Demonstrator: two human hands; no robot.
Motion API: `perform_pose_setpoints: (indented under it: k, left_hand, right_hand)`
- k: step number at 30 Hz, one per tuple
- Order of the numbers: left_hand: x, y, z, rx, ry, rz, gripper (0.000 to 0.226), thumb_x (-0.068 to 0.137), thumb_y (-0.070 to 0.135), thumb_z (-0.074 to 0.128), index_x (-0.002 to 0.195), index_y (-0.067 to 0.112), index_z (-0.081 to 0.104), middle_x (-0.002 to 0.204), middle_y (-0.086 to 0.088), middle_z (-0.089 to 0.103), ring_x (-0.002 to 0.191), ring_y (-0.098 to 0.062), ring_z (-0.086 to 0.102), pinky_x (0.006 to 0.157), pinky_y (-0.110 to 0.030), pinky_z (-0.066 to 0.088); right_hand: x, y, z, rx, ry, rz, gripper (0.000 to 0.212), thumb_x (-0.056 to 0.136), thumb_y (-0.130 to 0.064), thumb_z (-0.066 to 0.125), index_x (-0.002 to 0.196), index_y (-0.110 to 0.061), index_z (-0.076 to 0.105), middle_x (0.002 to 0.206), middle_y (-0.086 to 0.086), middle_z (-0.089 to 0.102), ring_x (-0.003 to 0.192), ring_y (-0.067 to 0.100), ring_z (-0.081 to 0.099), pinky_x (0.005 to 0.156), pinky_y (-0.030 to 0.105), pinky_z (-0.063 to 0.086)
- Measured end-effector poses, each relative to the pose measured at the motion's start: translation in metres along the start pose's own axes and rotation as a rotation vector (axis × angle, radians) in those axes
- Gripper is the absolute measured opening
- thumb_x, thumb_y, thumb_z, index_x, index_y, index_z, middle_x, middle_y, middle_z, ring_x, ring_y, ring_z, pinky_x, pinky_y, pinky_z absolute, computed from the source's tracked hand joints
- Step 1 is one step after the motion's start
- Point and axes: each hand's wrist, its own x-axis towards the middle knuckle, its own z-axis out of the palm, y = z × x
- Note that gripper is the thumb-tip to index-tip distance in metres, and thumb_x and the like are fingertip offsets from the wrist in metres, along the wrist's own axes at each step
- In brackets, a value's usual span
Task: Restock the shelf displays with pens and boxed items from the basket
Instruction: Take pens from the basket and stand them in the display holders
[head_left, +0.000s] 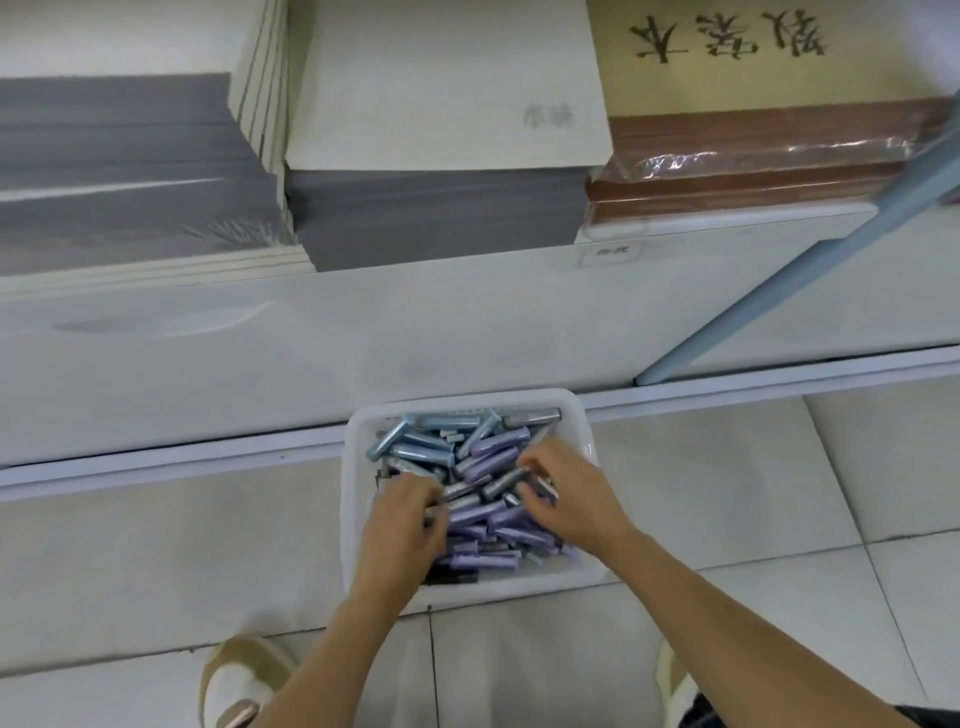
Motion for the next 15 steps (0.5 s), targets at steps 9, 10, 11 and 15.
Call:
perform_pose_setpoints:
  k: [9, 10, 11, 15]
  left_hand:
    - [0.015, 0.016, 0.028, 0.355, -0.342, 0.080, 0.031, 0.094, 0.017, 0.051, 0.124, 0.015, 0.055, 0.128, -0.002, 0.057, 0.118, -0.021, 0.050, 0.099, -0.027, 0.035]
    - [0.014, 0.016, 0.028, 0.316, -0.336, 0.092, 0.027, 0.095, 0.014, 0.050, 0.121, 0.012, 0.057, 0.123, -0.005, 0.059, 0.115, -0.023, 0.052, 0.097, -0.028, 0.036]
    - [0.012, 0.014, 0.027, 0.260, -0.329, 0.092, 0.024, 0.096, 0.012, 0.049, 0.117, 0.010, 0.059, 0.118, -0.007, 0.061, 0.110, -0.024, 0.055, 0.093, -0.028, 0.039]
    - [0.004, 0.016, 0.012, -0.086, -0.309, -0.191, 0.004, 0.101, 0.011, 0.042, 0.102, 0.011, 0.046, 0.081, -0.004, 0.057, 0.066, -0.013, 0.051, 0.058, -0.019, 0.037]
  right_hand:
    - [-0.022, -0.001, 0.036, -0.340, -0.301, -0.046, 0.043, 0.088, -0.031, 0.062, 0.127, -0.016, 0.052, 0.126, 0.003, 0.056, 0.114, 0.023, 0.052, 0.090, 0.032, 0.041]
    - [-0.022, -0.003, 0.036, -0.298, -0.300, -0.032, 0.042, 0.091, -0.030, 0.060, 0.129, -0.016, 0.050, 0.128, 0.004, 0.057, 0.114, 0.023, 0.053, 0.089, 0.034, 0.044]
    - [-0.023, -0.005, 0.035, -0.240, -0.298, -0.002, 0.041, 0.093, -0.028, 0.057, 0.132, -0.016, 0.048, 0.129, 0.004, 0.057, 0.114, 0.023, 0.054, 0.088, 0.035, 0.047]
    - [-0.024, -0.013, 0.019, 0.064, -0.277, 0.160, 0.027, 0.099, -0.021, 0.050, 0.124, -0.012, 0.051, 0.116, 0.007, 0.061, 0.102, 0.022, 0.059, 0.085, 0.035, 0.049]
